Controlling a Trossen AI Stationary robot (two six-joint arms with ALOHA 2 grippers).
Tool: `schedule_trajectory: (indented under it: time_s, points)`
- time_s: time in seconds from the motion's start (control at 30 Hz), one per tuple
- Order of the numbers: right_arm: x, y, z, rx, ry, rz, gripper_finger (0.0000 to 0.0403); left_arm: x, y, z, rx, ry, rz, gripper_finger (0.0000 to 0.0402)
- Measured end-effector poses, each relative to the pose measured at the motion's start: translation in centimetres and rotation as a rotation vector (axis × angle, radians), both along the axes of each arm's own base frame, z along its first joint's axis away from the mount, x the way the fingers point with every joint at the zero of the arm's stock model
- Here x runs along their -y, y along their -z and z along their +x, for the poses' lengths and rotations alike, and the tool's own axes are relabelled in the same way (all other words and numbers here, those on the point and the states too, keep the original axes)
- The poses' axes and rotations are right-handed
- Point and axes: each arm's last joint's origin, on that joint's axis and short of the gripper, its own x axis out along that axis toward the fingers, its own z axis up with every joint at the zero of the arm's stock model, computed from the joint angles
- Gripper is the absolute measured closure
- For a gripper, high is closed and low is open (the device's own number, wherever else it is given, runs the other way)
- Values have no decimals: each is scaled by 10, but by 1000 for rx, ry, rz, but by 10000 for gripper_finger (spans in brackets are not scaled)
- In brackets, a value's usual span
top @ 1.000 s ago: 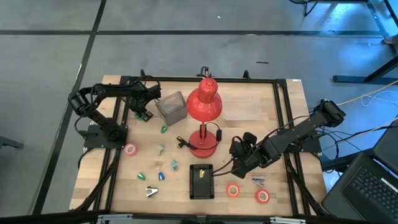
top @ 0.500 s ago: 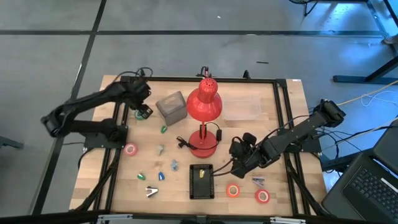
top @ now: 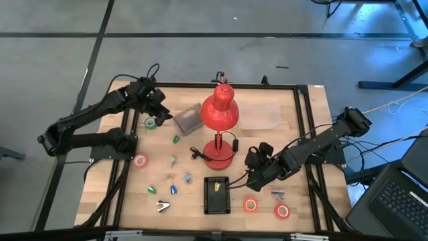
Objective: Pick and place Stapler, Stapler remover, tape
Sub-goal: Put the dark green tape into the black transparent bin
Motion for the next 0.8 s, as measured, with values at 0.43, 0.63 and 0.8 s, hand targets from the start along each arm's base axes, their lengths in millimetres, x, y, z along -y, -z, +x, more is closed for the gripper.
schedule_trajectory:
  time_s: [0.43,0.63,0.8]
  points:
    - [0,0,0,-2,-1,2,183,0,2,-1,-35,27,36,207]
    - [0,0,0,-2,-1,1,183,-1,2,-1,-51,-8,44,206]
    - [0,0,0,-1,-1,1,183,0,1,1,-8,7,4,206]
